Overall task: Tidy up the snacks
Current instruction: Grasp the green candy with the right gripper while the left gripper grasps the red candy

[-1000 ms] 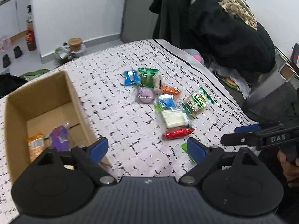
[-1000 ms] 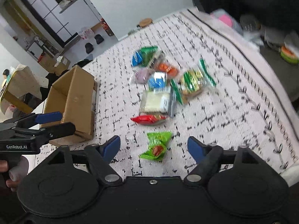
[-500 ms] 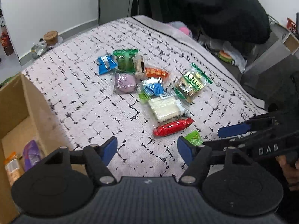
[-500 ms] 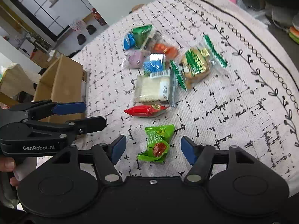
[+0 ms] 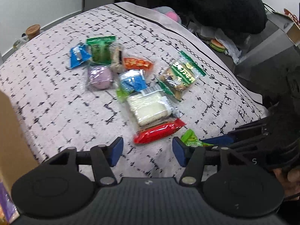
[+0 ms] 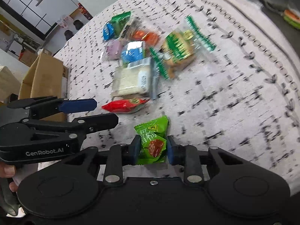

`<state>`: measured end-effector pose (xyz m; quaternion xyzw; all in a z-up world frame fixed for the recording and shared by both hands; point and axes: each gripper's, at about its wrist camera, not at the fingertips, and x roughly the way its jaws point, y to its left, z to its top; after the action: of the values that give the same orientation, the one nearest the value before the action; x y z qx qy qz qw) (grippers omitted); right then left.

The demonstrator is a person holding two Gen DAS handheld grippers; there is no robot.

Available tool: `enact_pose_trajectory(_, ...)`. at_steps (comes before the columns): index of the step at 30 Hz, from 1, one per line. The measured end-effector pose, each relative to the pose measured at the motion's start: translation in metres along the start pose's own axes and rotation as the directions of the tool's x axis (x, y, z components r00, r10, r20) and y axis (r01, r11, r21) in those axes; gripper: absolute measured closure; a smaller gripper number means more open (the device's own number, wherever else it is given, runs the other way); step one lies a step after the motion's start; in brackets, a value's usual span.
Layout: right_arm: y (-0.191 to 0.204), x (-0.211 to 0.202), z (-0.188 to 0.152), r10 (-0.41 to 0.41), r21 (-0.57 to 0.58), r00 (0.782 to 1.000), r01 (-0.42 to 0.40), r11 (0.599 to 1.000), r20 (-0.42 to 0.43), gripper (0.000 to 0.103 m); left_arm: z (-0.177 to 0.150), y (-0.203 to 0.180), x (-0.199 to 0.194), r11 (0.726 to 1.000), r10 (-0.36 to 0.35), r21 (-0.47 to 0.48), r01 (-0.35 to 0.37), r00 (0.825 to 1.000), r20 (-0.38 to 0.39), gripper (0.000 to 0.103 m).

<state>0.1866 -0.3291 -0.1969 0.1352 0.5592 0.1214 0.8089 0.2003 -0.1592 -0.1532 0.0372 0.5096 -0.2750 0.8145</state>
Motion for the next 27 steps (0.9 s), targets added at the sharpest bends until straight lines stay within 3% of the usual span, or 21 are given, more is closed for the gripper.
enact_pose_trajectory(9,-0.025,-0.015,0.005,-0.041,0.045,0.999,0.039,0.998,0.031,0.075,0.011,-0.013,0.018,1.0,-0.009,0.028,0.009,1.0,-0.02,0.057)
enact_pose_trajectory(24,-0.03,-0.017,0.001,-0.042,0.055,0.999,0.041,0.998,0.026,0.074,0.009,-0.026,0.035,0.997,-0.004,0.073,0.007,0.999,-0.037,0.054)
enact_pose_trajectory(27,-0.031,-0.018,0.0,-0.041,0.058,0.999,0.04,0.998,0.027,0.074,0.009,-0.025,0.042,0.998,0.02,0.056,-0.017,0.998,-0.055,0.061)
